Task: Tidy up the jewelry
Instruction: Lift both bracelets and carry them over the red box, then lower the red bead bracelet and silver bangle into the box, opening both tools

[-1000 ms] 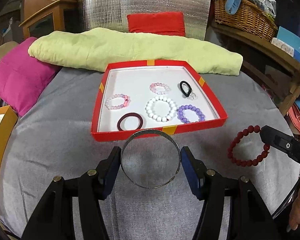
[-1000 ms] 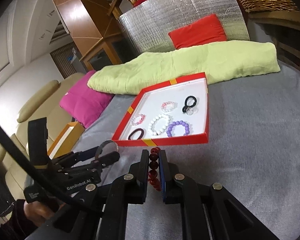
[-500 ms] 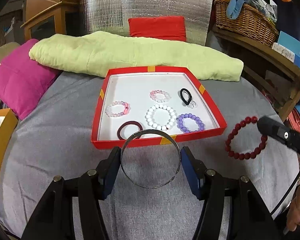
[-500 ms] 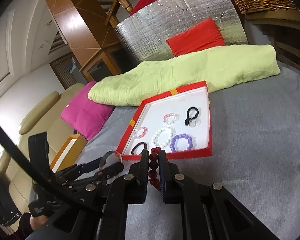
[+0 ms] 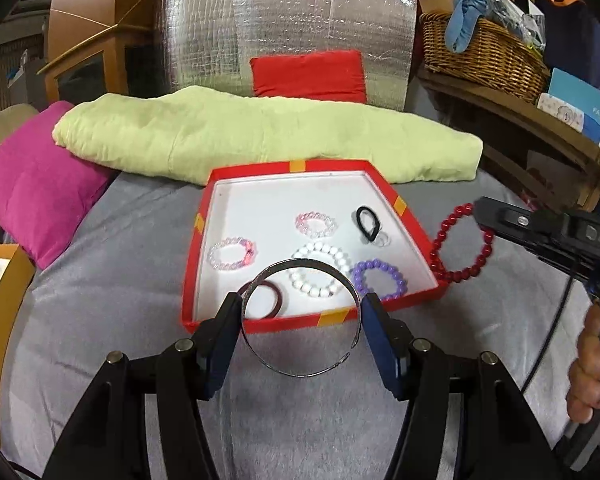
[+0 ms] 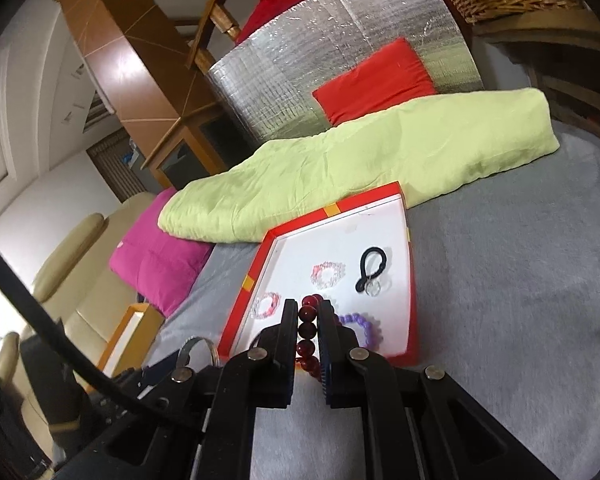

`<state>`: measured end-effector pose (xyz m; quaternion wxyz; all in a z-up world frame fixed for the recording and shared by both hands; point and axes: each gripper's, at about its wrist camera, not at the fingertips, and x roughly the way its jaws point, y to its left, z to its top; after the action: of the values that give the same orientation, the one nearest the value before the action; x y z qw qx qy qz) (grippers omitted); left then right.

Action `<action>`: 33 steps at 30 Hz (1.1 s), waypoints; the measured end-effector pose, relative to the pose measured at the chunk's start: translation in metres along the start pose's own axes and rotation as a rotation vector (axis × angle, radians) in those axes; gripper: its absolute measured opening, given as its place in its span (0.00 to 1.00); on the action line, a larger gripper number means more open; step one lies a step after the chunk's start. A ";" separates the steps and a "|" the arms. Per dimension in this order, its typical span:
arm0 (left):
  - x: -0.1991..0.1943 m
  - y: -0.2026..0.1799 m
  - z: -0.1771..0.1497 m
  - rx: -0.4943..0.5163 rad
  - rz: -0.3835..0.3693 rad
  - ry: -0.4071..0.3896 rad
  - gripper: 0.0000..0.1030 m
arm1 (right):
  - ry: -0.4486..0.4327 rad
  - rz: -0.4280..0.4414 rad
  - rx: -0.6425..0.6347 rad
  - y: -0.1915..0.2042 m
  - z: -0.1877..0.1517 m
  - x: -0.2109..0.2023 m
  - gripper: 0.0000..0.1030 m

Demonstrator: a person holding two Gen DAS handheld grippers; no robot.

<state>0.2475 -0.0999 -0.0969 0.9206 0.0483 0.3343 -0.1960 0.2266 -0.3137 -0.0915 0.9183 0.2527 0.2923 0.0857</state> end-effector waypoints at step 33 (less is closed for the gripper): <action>0.153 0.045 0.079 -0.113 0.080 0.141 0.61 | 0.067 0.054 0.113 -0.019 0.098 0.182 0.10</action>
<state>0.4195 -0.1263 -0.1350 0.9033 0.0233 0.4064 -0.1358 0.4320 -0.3144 -0.1224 0.8897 0.3089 0.3203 0.1022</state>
